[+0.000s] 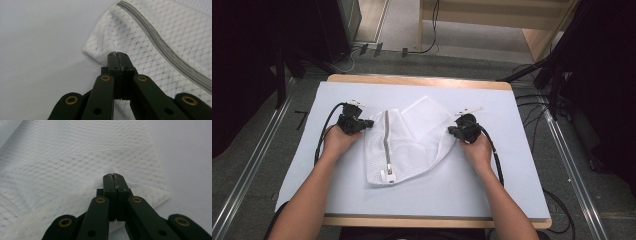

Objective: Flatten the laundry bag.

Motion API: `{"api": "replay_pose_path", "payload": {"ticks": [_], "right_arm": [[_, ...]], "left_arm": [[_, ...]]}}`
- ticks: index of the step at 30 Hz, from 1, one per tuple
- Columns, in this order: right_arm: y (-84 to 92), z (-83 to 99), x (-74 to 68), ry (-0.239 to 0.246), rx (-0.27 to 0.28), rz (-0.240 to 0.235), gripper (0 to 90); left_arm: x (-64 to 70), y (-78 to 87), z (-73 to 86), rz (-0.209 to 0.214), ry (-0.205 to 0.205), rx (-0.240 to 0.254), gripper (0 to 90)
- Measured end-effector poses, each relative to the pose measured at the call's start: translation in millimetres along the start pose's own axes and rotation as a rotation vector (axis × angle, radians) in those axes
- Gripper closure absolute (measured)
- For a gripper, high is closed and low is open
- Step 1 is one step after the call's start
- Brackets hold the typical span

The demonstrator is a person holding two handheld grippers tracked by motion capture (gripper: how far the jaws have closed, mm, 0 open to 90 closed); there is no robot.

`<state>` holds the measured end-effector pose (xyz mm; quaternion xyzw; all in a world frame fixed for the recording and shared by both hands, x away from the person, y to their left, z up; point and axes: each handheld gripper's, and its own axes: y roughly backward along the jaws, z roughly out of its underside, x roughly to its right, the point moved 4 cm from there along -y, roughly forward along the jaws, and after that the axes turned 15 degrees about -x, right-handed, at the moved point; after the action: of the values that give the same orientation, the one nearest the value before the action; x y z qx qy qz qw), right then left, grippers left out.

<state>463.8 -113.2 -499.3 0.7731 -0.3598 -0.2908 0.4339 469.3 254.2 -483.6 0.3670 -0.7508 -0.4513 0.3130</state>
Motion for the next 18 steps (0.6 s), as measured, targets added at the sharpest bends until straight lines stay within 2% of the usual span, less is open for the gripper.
{"api": "replay_pose_path", "payload": {"ticks": [2, 3, 5, 9, 12, 18], "right_arm": [[0.9, 0.1, 2.0, -0.014, -0.005, -0.015, 90.0], [4.1, 0.9, 5.6, -0.026, -0.006, -0.005, 90.0], [9.8, 1.1, 10.1, -0.038, 0.010, -0.008, 90.0], [16.4, 2.4, 16.3, -0.055, 0.025, -0.011, 90.0], [19.0, 4.1, 19.7, -0.067, 0.026, -0.015, 90.0], [31.8, 14.0, 20.1, -0.076, 0.033, -0.033, 90.0]], "left_arm": [[-0.7, 1.0, 0.0, 0.009, 0.011, -0.002, 90.0], [-2.1, 4.6, -0.5, 0.027, 0.028, 0.016, 90.0], [-2.9, 8.8, -0.6, 0.032, 0.037, 0.030, 90.0], [-3.6, 14.4, 1.0, 0.033, 0.050, 0.031, 90.0], [-3.5, 18.3, 2.4, 0.033, 0.044, 0.029, 90.0], [-3.8, 33.4, 16.0, 0.050, 0.073, 0.049, 90.0]]}}
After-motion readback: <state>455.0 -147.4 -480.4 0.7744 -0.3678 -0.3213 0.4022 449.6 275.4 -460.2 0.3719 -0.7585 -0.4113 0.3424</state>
